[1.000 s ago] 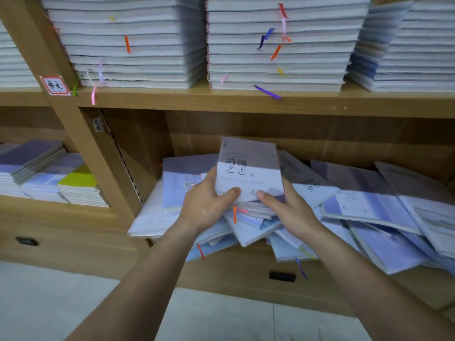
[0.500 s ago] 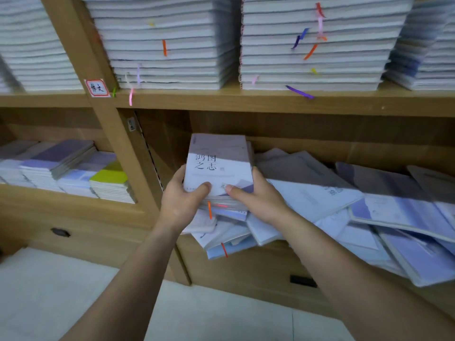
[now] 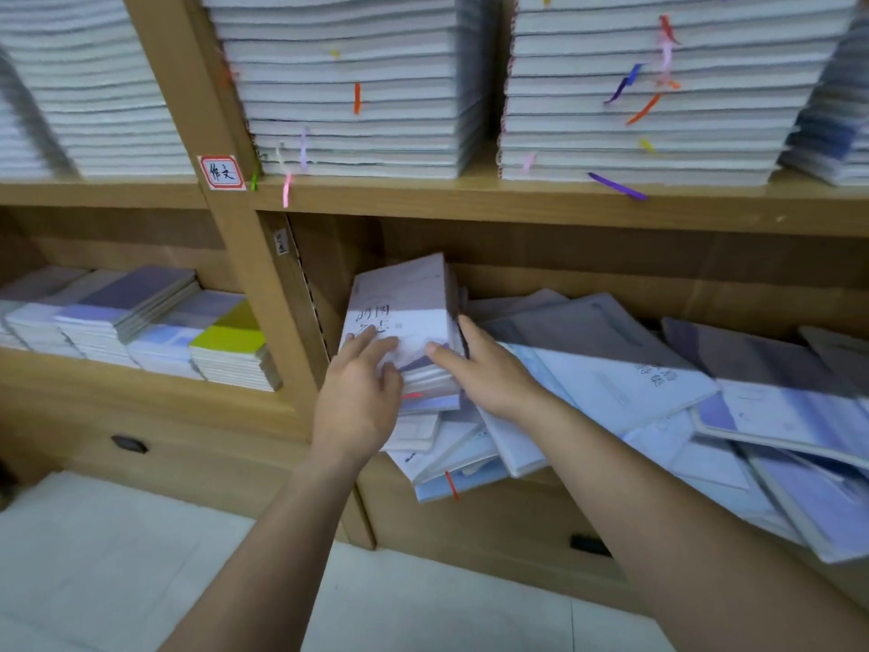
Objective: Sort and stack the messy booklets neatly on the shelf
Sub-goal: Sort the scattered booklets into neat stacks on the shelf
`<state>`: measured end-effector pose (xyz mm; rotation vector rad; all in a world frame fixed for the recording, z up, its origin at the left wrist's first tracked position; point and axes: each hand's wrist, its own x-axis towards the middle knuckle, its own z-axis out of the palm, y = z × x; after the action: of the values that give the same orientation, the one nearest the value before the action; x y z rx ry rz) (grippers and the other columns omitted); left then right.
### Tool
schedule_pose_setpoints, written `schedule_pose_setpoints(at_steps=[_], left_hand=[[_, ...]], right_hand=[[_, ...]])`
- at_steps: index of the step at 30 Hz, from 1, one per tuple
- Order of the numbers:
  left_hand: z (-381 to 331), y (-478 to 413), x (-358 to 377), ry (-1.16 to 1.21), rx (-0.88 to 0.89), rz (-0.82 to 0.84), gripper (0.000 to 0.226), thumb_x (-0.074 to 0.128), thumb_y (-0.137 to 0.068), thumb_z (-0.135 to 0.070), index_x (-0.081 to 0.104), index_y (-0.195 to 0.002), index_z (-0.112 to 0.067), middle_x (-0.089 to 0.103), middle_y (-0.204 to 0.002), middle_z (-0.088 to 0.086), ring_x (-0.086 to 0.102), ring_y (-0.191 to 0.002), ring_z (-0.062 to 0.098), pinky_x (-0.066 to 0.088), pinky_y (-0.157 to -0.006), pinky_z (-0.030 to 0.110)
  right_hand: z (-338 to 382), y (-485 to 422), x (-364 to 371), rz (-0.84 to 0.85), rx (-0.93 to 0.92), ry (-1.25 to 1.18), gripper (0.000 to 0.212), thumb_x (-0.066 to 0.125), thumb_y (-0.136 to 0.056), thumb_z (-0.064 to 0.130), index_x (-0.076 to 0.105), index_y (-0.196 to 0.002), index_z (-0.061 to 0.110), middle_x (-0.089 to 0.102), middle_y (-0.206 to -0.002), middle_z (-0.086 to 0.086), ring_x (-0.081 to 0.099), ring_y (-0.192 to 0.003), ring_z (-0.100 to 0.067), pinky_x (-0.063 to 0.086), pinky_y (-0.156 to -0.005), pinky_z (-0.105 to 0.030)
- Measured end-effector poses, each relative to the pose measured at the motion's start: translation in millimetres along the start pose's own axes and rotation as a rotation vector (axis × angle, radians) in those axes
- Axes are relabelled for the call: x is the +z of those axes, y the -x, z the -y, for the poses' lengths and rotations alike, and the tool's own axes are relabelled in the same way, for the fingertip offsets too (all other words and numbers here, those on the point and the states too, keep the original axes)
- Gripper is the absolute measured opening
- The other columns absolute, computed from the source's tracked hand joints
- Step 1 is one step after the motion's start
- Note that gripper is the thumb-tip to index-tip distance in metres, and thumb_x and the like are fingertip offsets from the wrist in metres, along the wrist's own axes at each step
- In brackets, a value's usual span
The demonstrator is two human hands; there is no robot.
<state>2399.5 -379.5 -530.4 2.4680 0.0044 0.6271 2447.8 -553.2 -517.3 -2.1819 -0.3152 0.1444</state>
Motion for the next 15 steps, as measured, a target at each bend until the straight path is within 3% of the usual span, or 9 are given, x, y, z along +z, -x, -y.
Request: schedule_pose_setpoints(at_steps=[2,5,8,15], left_hand=[[-7,4,2,0.032,-0.001,0.011,0.037,0.052,-0.097,-0.014,0.062,-0.132,-0.014,0.049,-0.149,0.005,0.042,-0.139,0.021,0.035,-0.112,0.031],[-17,10,4,0.100,0.005,0.029,0.042,0.060,-0.096,-0.032,0.060,-0.135,-0.017,0.047,-0.150,-0.001,0.042,-0.138,0.017,0.036,-0.112,0.029],[-22,15,12,0.006,0.022,0.094,0.069,0.064,-0.089,-0.051,0.045,-0.147,-0.017,0.038,-0.156,0.000,0.036,-0.142,0.020,0.036,-0.115,0.041],[-18,14,24,-0.101,0.070,0.081,0.105,0.087,-0.066,-0.048,0.034,-0.151,-0.018,0.033,-0.158,0.000,0.030,-0.145,0.020,0.030,-0.119,0.040]], right_hand=[[-15,19,-16,0.017,0.016,0.055,0.073,0.042,-0.092,0.070,0.038,-0.151,0.028,0.041,-0.155,0.007,0.041,-0.140,-0.019,0.035,-0.114,-0.041],[-52,57,-44,-0.008,-0.004,0.340,0.058,0.047,-0.098,0.056,0.047,-0.146,0.023,0.038,-0.155,0.010,0.033,-0.144,-0.015,0.030,-0.115,-0.033],[-75,91,-55,-0.024,-0.004,0.478,0.066,0.052,-0.095,0.057,0.037,-0.152,0.029,0.022,-0.163,0.012,0.020,-0.149,-0.013,0.021,-0.118,-0.031],[-62,96,-33,-0.047,-0.002,0.538,0.090,0.050,-0.085,0.074,0.022,-0.157,0.026,0.008,-0.165,0.001,0.004,-0.151,-0.020,0.007,-0.122,-0.037]])
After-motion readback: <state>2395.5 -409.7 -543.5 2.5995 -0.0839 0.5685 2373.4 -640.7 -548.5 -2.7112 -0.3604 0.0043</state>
